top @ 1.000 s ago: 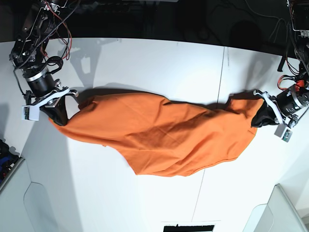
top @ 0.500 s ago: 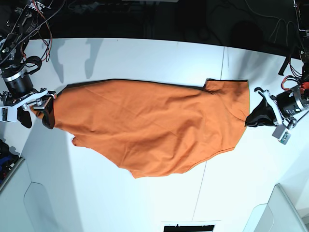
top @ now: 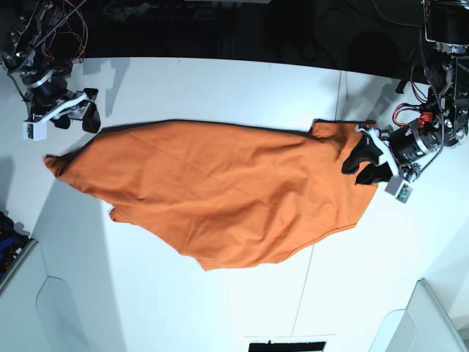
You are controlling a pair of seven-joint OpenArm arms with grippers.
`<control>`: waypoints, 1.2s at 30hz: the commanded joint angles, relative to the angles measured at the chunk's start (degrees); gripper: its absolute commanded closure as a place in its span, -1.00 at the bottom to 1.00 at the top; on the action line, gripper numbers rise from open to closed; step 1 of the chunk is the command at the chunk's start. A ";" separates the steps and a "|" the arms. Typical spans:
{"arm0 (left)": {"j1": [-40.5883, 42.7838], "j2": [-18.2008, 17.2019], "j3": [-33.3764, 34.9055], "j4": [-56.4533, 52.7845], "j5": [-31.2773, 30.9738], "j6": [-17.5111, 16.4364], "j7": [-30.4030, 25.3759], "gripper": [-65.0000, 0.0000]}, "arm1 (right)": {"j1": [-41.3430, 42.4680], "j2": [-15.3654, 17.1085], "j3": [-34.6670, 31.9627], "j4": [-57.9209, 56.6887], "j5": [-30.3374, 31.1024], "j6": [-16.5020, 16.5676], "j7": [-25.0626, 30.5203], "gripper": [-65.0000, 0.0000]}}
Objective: Layout the t-shirt on the table in an organized manner, then fold the t-shirt properly
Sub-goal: 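Drag the shirt with the right gripper away from the left gripper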
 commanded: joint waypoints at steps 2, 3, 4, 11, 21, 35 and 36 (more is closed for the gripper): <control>-2.78 -0.42 -0.26 -0.02 0.79 -0.34 -1.49 -0.01 | -0.50 -0.02 0.11 -0.50 2.56 1.81 1.68 -0.39; -3.82 -0.28 -0.15 -0.72 1.55 -0.34 -1.49 -0.01 | -0.48 -0.44 0.04 -1.20 2.67 2.05 1.68 -0.39; -5.05 -0.17 0.09 -1.70 1.84 -0.34 -1.51 -0.01 | -0.44 -0.94 0.04 -1.88 2.45 2.19 2.16 -0.39; -14.51 1.31 5.49 -13.20 3.58 -0.34 -3.67 -0.01 | 1.92 -1.84 -3.69 -8.68 -0.92 2.14 9.22 -0.39; -19.89 5.68 9.16 -23.74 9.29 -0.34 -6.45 0.28 | 6.64 -1.97 -12.41 -12.59 -1.88 2.14 9.46 0.65; -19.78 5.66 9.16 -24.33 14.43 -0.34 -4.81 0.88 | 6.51 -1.95 1.25 15.67 16.81 4.13 -3.52 1.00; -19.69 5.68 9.16 -24.33 14.51 -0.34 -4.81 0.88 | 6.49 -1.97 1.66 18.03 16.17 4.11 -3.69 0.60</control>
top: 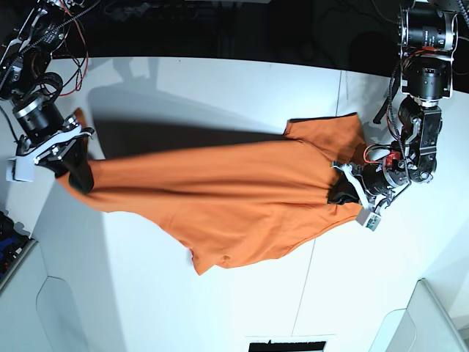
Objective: Layout the t-shirt on the table in an organized manner, then fold the t-shirt properly
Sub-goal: 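Drag the shirt with the right gripper away from the left gripper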
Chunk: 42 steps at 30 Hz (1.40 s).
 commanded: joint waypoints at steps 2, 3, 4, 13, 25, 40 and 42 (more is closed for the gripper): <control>-0.92 -0.76 -0.26 0.52 0.70 -0.10 0.55 0.88 | 0.28 0.50 0.50 3.13 0.11 0.15 1.18 -0.19; -0.92 -0.79 -0.26 0.52 0.72 -0.10 0.55 0.88 | 0.28 0.50 0.44 3.41 0.15 0.11 1.25 -0.43; -0.92 -0.81 -0.26 0.52 0.72 -0.10 0.55 0.88 | 0.28 0.50 0.33 3.34 0.13 -0.15 1.36 -0.41; -0.90 -0.79 -0.26 0.52 0.50 -0.10 1.18 0.87 | -0.02 0.52 0.20 -0.50 -10.49 -1.81 1.36 -0.40; -0.74 -2.78 -0.28 9.60 -11.69 -0.10 13.44 0.87 | -0.04 0.50 -5.38 -19.23 -9.77 -1.18 2.91 -0.40; 0.81 -3.98 -0.28 15.69 -13.42 -0.10 14.23 0.87 | 0.15 0.52 -14.21 -23.65 -21.75 -6.29 13.05 -0.40; 1.53 -3.98 -0.28 15.69 -13.42 -0.10 14.23 0.87 | 0.13 0.52 -13.40 -23.65 -21.75 -6.29 13.25 -0.40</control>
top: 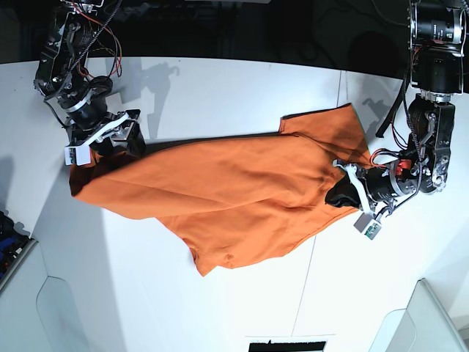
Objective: Layout the t-shirt on the table in an organized manner, then fold the t-shirt properly
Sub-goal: 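Drag the shirt with the right gripper away from the left gripper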
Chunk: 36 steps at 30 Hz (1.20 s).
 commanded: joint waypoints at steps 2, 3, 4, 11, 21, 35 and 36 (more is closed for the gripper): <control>-0.28 -0.81 -0.33 0.92 -1.01 -0.49 -1.14 0.87 | 0.33 0.55 1.33 0.52 -0.81 -1.05 -0.57 -0.40; 0.20 -0.81 -0.33 0.90 -0.98 -0.49 -1.25 0.87 | 0.39 0.66 1.86 0.52 -0.81 -1.05 -0.28 -0.40; 0.57 -0.81 -0.33 0.90 -0.94 -0.49 -1.55 0.87 | 0.48 0.66 2.38 0.52 -1.25 -1.05 0.13 -0.40; 1.92 -0.76 -0.33 0.90 -0.76 -0.49 -3.28 0.87 | 2.64 0.63 1.55 0.22 -4.55 -1.07 2.86 -0.38; 2.08 0.31 -0.33 0.90 3.37 -0.49 -4.66 0.87 | 8.02 0.63 -2.16 -6.34 -6.60 -1.03 2.86 0.65; 1.53 0.48 -0.33 -8.72 10.78 -0.49 -11.80 0.87 | 3.13 1.95 4.02 6.12 0.70 2.67 -6.99 1.00; 1.09 0.48 -0.33 -9.99 10.86 -0.49 -12.09 0.87 | 1.84 2.12 5.09 8.13 1.60 2.67 -7.63 1.00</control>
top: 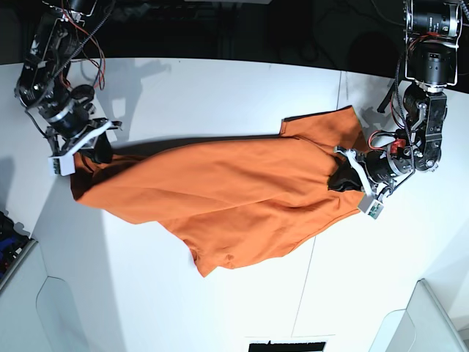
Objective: Layout the t-shirt on the table in an organized manner, then fold the t-shirt properly
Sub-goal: 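Drag the shirt with the right gripper away from the left gripper, then release the shirt with the right gripper and regrasp its hem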
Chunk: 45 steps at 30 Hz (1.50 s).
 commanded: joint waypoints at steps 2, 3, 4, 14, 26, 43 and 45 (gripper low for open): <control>-1.77 -0.76 -0.26 -1.90 1.42 1.03 0.85 0.87 | -2.19 1.09 2.21 4.63 3.30 0.22 -0.50 1.00; -2.36 -0.76 -0.26 -2.91 1.46 1.03 0.85 0.87 | -3.69 1.42 3.26 6.43 4.50 0.22 -1.16 1.00; -2.91 -0.76 -0.26 -3.93 1.60 1.01 0.87 0.87 | -5.22 1.75 4.35 8.26 5.62 0.22 -1.53 1.00; -5.49 -0.76 -0.26 -6.05 2.84 1.01 1.14 0.87 | -19.10 3.15 16.31 21.66 20.06 1.68 -7.76 1.00; -5.46 -1.60 -0.26 -4.57 -3.28 0.64 10.19 0.87 | -21.99 3.04 17.97 21.81 20.09 0.70 -2.49 -0.22; 8.66 1.01 2.95 33.40 -25.49 0.64 21.03 0.87 | 1.86 9.18 9.29 -7.13 2.23 -1.97 6.91 -0.21; 9.35 4.83 5.86 33.73 -25.35 0.64 21.03 0.87 | 3.74 10.27 7.89 -9.77 1.99 -1.95 7.52 -0.19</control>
